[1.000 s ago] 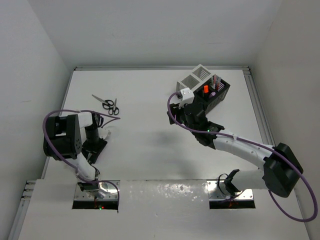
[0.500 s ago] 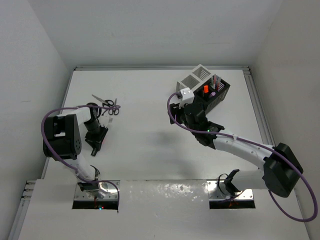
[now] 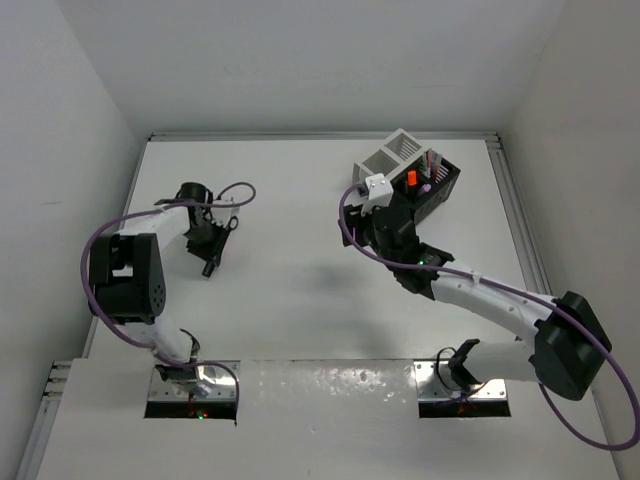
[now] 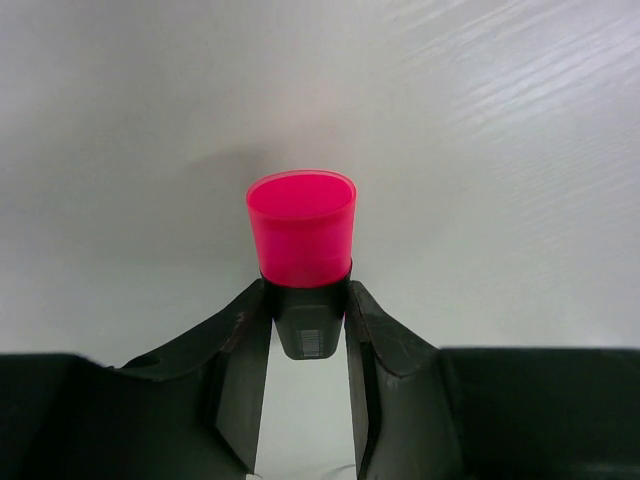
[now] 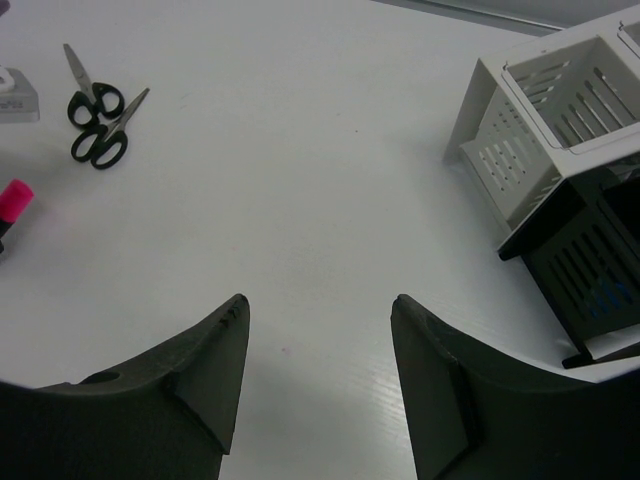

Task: Sort the stationery into containers
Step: Pick up the pen from the center of the board, then place the pen in the storage box.

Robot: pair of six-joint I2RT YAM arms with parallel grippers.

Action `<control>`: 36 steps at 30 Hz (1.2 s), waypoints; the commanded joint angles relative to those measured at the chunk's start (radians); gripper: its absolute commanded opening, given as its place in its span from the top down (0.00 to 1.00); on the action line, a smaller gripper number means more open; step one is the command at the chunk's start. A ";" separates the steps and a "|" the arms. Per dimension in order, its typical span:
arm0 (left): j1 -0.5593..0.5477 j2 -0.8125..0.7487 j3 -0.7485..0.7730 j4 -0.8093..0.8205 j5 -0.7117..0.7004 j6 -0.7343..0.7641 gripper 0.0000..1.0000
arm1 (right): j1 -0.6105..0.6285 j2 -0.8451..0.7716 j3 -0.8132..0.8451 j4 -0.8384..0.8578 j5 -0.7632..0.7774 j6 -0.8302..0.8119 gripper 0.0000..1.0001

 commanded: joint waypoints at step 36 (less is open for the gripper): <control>-0.482 -0.254 0.496 -0.097 0.051 -0.035 1.00 | 0.005 0.416 0.404 0.402 -0.341 0.535 0.55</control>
